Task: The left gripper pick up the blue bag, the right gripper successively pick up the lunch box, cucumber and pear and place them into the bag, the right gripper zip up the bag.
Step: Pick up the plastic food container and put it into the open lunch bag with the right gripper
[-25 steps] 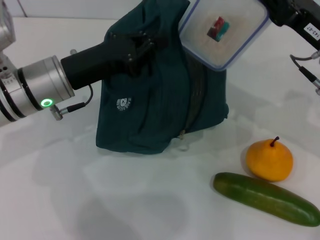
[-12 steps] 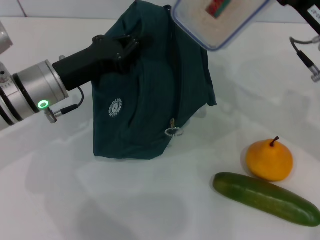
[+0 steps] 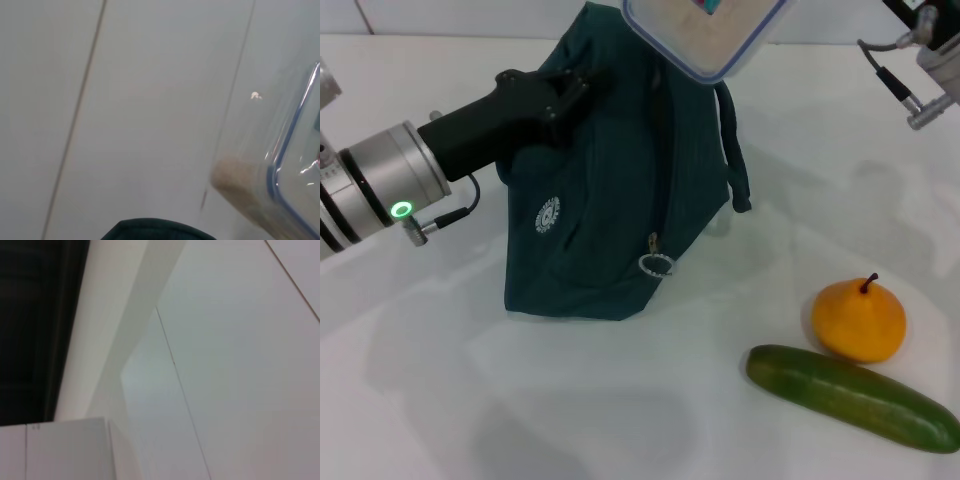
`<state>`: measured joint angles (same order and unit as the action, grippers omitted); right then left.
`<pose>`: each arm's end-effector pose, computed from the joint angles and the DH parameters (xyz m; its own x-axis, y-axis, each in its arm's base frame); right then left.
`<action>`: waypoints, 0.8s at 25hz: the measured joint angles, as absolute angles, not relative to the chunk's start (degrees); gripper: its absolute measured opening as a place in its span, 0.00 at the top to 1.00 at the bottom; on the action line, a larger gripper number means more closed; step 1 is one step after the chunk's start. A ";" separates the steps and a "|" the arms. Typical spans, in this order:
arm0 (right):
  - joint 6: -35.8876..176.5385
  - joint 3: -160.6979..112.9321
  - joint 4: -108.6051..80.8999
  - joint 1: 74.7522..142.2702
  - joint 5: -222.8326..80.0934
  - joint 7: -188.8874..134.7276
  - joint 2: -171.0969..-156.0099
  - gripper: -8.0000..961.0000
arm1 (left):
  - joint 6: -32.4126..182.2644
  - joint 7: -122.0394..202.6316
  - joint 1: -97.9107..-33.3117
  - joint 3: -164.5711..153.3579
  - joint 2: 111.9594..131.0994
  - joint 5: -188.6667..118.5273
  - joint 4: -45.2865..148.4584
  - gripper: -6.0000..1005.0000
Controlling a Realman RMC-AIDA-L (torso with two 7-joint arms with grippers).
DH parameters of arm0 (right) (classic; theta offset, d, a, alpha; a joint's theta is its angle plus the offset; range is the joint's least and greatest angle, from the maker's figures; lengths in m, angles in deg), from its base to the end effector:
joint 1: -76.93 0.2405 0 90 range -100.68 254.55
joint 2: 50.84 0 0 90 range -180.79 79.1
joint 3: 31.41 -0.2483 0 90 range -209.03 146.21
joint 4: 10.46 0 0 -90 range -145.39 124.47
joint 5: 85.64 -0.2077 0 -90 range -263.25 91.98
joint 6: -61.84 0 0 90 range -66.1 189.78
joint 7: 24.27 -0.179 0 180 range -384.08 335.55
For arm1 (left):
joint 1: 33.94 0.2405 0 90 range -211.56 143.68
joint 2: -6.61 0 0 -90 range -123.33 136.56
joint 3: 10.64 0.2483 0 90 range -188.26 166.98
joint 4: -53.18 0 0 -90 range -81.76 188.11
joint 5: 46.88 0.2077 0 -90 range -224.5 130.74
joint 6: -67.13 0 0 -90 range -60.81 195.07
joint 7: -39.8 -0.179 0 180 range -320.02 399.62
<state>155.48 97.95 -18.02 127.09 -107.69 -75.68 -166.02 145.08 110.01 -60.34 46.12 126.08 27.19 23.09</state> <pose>0.0800 0.3916 -0.0008 0.2149 0.0490 -0.9754 -0.3622 -0.9235 -0.1262 -0.2157 0.3636 -0.0182 0.5508 0.2018 0.8099 0.5965 -0.7739 -0.2129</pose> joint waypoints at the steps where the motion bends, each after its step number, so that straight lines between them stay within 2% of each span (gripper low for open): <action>1: 154.74 97.95 -18.02 127.11 -107.57 -75.41 -166.07 0.89 | 144.72 109.69 -60.33 45.79 126.06 27.19 23.34 0.92; 20: 142.72 98.63 -24.18 128.57 -105.40 -70.34 -167.02 0.89 | 144.42 108.11 -60.22 45.09 126.16 27.28 25.23 0.91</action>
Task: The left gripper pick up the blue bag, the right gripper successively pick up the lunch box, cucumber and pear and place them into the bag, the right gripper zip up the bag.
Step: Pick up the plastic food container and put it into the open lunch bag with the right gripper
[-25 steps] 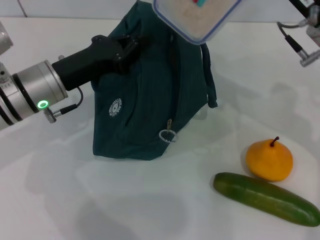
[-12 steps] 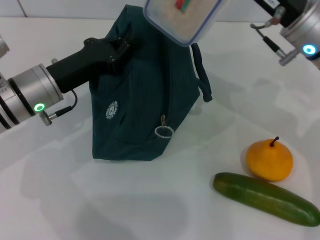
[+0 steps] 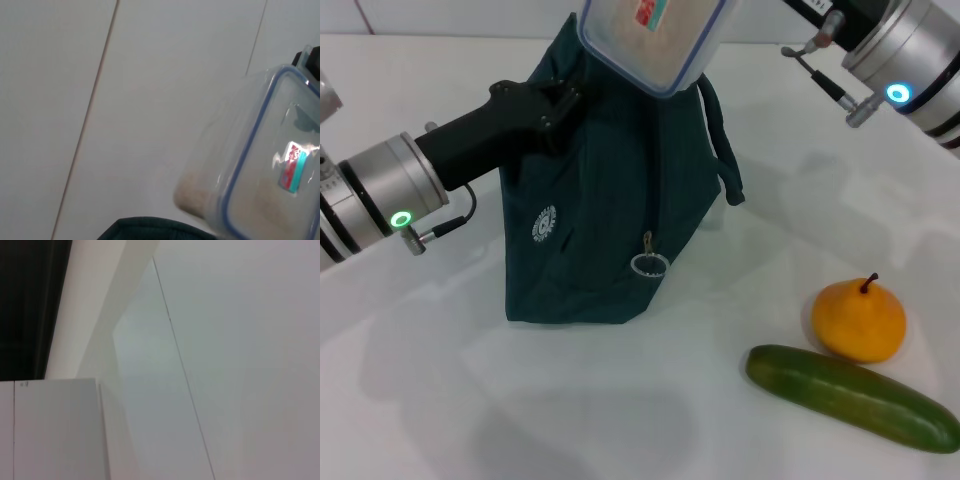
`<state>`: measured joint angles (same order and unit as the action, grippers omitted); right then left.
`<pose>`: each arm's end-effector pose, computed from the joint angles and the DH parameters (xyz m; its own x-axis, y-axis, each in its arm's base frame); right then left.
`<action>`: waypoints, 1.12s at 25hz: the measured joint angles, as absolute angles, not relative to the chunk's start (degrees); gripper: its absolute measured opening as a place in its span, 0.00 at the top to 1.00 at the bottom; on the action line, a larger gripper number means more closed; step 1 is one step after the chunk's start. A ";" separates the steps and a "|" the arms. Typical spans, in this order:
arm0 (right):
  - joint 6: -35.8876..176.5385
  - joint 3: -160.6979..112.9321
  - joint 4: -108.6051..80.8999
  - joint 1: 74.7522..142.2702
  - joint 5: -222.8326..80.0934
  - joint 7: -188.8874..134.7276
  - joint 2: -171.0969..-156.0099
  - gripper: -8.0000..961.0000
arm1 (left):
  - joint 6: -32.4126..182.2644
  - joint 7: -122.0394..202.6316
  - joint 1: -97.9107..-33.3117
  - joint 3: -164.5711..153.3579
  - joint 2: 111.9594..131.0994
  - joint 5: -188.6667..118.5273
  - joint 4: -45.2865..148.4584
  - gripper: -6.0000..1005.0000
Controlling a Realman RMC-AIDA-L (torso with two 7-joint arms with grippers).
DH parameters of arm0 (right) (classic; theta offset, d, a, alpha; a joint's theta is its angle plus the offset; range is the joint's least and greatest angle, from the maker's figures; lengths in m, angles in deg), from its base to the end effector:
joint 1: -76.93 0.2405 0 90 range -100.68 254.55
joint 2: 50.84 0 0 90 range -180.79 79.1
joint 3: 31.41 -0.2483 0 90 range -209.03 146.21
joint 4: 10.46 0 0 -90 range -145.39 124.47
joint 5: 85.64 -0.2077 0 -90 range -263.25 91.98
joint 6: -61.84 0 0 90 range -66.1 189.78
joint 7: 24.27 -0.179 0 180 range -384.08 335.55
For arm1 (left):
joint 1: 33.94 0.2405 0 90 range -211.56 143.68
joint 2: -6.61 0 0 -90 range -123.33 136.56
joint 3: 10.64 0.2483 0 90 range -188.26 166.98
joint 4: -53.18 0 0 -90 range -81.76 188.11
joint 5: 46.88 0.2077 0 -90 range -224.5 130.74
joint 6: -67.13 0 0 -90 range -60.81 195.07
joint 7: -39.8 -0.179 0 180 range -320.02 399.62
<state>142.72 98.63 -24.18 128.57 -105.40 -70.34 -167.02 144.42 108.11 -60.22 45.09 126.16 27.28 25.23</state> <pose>0.0575 0.4030 -0.0374 0.3312 0.0455 -0.9425 -0.3758 -0.9098 -0.1760 -0.2248 0.3620 -0.0220 0.5503 0.2082 0.8086 0.6173 -0.7535 -0.2261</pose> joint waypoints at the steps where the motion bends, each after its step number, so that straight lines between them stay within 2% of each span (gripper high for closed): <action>1: 142.42 98.65 -24.48 128.46 -105.05 -70.18 -167.03 0.89 | 144.41 107.90 -60.22 45.08 126.15 27.28 25.26 0.91; 19: 138.12 98.84 -26.60 123.12 -97.66 -70.25 -166.96 0.89 | 143.97 106.09 -59.64 42.03 126.08 25.65 26.10 0.91; 28: 137.29 98.82 -27.59 123.39 -94.81 -72.26 -166.67 0.89 | 143.93 105.64 -60.06 42.01 126.05 25.68 26.72 0.91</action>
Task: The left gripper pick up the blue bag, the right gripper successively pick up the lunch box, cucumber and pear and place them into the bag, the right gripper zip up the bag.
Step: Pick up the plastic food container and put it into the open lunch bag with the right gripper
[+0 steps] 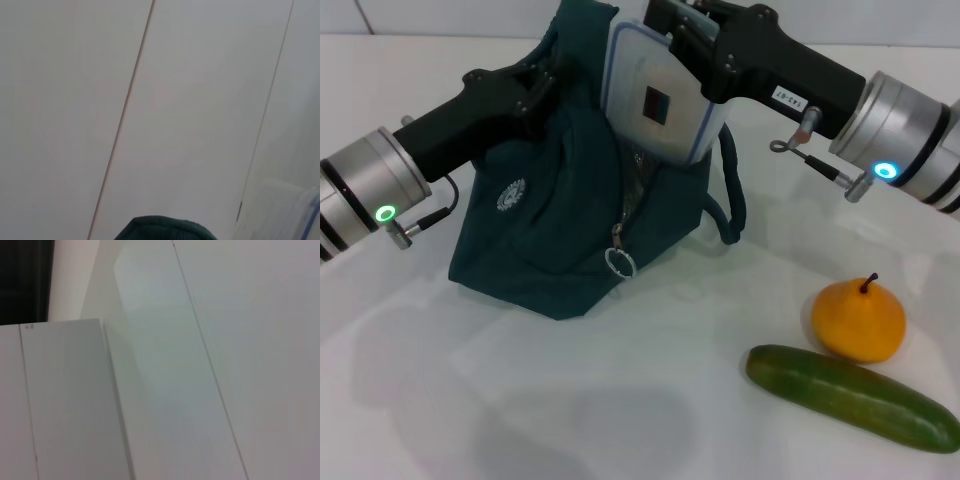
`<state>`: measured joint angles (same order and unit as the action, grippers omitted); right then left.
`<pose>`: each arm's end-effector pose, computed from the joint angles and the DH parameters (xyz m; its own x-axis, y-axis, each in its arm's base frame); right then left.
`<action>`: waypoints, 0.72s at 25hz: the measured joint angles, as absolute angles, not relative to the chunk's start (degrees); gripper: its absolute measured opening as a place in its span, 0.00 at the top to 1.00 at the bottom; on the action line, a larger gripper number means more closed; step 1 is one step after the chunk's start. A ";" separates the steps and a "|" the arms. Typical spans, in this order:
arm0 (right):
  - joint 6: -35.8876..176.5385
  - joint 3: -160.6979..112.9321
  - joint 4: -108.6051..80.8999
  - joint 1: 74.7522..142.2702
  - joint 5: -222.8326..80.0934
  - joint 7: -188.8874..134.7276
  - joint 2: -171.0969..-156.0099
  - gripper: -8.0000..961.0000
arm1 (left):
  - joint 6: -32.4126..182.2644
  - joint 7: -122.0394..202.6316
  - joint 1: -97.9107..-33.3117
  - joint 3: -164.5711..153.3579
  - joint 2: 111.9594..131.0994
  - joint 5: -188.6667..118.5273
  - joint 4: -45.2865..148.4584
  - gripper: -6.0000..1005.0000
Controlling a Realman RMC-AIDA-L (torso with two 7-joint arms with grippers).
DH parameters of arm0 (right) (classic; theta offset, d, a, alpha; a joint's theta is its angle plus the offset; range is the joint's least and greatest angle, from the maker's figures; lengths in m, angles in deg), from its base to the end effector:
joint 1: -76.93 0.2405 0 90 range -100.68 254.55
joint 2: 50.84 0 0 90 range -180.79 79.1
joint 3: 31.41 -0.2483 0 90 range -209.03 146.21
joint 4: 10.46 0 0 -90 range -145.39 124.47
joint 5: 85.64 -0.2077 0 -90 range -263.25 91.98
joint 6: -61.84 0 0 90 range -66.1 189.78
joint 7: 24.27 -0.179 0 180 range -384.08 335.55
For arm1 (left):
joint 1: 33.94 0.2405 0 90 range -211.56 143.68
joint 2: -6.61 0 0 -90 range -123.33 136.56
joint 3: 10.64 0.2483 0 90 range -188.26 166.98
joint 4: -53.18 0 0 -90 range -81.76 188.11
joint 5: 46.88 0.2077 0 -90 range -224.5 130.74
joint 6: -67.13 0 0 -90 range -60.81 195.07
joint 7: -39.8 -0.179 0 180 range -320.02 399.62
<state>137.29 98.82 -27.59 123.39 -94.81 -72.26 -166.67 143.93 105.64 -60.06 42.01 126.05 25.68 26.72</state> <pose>0.0881 0.3822 -0.0703 0.4657 -0.0618 -0.8828 -0.3779 -0.9159 -0.1353 -0.2343 0.3667 -0.0114 0.5296 0.1707 0.8309 0.6495 -0.7117 -0.2678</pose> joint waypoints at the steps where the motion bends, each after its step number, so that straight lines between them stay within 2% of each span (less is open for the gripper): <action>1: 137.17 98.74 -27.60 123.63 -94.28 -72.67 -166.65 0.89 | 143.93 105.55 -60.08 42.01 126.05 25.68 26.72 0.91; 18: 131.57 98.60 -27.22 125.26 -87.66 -79.07 -166.30 0.89 | 144.89 105.39 -60.23 42.10 126.05 25.63 26.50 0.91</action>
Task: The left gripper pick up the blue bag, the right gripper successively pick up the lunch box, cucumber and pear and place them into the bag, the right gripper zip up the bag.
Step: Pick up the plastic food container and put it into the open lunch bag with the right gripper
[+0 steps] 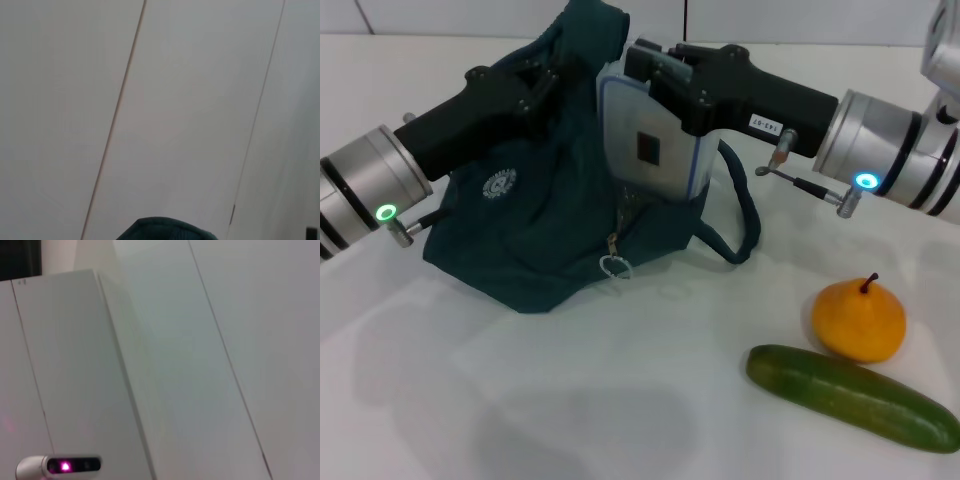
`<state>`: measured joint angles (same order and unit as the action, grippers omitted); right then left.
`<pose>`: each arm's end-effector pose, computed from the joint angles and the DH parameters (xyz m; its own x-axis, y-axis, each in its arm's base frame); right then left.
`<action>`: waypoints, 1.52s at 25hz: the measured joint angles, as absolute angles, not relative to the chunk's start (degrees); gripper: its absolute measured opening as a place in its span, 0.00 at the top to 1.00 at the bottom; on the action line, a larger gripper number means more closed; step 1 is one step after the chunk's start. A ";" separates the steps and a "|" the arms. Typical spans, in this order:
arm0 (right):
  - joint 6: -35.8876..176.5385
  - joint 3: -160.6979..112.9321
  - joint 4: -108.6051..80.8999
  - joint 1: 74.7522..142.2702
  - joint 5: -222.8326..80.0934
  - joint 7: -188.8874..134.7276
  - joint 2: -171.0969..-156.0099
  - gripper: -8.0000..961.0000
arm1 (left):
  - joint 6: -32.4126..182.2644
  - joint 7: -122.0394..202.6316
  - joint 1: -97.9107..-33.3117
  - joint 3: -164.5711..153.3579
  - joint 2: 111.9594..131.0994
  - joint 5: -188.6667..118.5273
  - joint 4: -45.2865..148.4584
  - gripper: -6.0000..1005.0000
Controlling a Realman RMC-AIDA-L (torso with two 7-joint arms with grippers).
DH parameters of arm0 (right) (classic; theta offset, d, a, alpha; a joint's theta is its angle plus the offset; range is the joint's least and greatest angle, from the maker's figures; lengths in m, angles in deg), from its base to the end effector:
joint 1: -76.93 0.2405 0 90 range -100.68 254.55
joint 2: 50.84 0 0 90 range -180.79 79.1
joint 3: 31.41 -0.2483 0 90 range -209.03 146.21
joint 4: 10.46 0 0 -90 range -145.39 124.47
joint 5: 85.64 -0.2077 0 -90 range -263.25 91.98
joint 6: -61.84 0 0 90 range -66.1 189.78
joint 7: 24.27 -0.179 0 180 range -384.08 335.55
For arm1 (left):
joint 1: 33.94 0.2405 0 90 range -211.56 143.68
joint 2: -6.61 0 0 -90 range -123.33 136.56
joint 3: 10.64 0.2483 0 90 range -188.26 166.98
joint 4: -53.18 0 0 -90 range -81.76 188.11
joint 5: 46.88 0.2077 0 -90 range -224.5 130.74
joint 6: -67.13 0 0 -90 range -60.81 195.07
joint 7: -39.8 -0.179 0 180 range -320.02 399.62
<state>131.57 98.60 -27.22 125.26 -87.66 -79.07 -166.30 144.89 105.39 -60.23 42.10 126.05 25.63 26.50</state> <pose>0.0932 0.3852 -0.0908 0.5614 -0.1745 -0.8090 -0.3975 -0.9142 -0.0786 -0.2301 0.3659 -0.0105 0.5308 0.1582 0.8326 0.6338 -0.7262 -0.2661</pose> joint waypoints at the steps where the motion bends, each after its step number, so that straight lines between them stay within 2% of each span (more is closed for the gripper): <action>1: 131.26 98.48 -27.21 125.56 -86.96 -79.89 -166.25 0.89 | 144.89 105.39 -60.36 42.07 126.04 25.64 26.52 0.91; 12: 130.86 97.27 -26.95 126.80 -84.69 -82.06 -165.88 0.84 | 144.69 105.38 -60.84 42.00 125.90 25.76 26.30 0.91; 20: 132.36 92.25 -26.92 124.95 -84.66 -81.49 -165.47 0.64 | 144.27 105.37 -60.83 42.01 125.74 25.63 26.17 0.90; 23: 134.97 90.41 -27.13 123.28 -84.67 -80.10 -164.26 0.56 | 144.22 105.36 -60.83 42.01 125.70 25.62 26.17 0.90; 26: 137.79 88.47 -27.61 120.40 -84.40 -79.95 -161.80 0.47 | 144.21 105.44 -60.83 42.01 125.70 25.62 26.17 0.90; 29: 138.28 87.75 -27.54 118.23 -81.08 -80.81 -159.34 0.47 | 144.20 105.56 -60.88 42.01 125.70 25.62 26.17 0.90; 31: 137.66 87.73 -27.14 117.49 -78.13 -80.97 -158.60 0.48 | 144.20 105.67 -60.92 42.01 125.70 25.62 26.17 0.90; 34: 134.95 87.72 -26.97 117.00 -73.48 -81.38 -158.82 0.52 | 144.20 105.77 -61.05 42.00 125.70 25.62 26.15 0.90; 38: 131.28 87.69 -27.46 117.42 -68.50 -81.49 -160.22 0.61 | 144.21 105.89 -61.57 42.03 125.75 25.73 26.12 0.90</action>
